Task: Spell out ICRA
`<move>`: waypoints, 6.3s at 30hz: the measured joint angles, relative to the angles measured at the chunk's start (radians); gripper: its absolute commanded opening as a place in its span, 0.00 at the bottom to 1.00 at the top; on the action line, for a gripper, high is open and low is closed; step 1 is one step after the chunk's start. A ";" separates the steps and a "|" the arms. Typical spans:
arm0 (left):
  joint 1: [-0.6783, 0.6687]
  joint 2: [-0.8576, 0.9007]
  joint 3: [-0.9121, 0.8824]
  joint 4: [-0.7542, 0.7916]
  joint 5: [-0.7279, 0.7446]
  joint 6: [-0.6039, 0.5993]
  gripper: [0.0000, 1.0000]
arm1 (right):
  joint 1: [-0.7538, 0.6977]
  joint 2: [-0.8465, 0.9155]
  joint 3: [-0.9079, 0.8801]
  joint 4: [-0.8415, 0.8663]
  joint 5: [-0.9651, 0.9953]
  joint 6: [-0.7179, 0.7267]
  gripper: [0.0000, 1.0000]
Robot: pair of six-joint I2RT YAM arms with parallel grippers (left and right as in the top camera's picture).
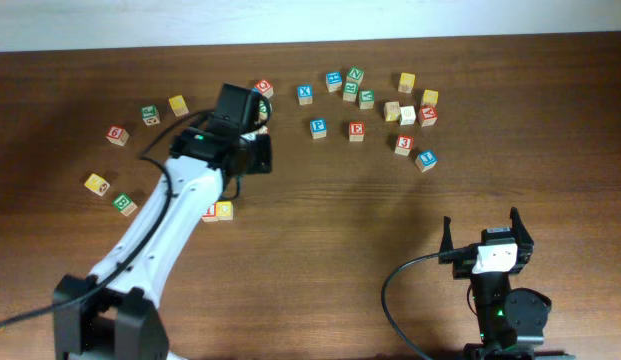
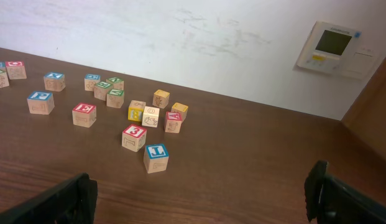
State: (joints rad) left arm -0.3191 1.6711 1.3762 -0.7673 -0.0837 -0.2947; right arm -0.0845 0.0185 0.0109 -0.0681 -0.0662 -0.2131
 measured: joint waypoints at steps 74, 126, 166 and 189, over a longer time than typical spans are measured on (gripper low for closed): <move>0.534 -0.005 0.000 -0.217 0.006 -0.054 0.99 | 0.000 0.000 0.000 0.000 0.000 0.000 0.98; 0.535 -0.005 0.000 -0.217 0.006 -0.054 0.99 | 0.000 0.000 0.000 0.000 0.000 0.000 0.98; 0.535 -0.005 0.000 -0.217 0.006 -0.054 0.99 | 0.000 0.000 0.000 0.000 0.000 0.000 0.98; 0.535 -0.005 0.000 -0.217 0.006 -0.054 0.99 | 0.000 0.000 0.128 -0.036 -0.117 0.374 0.98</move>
State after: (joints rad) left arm 0.2157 1.6661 1.3766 -0.9840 -0.0772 -0.3489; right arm -0.0845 0.0185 0.1387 -0.1040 -0.1833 0.1612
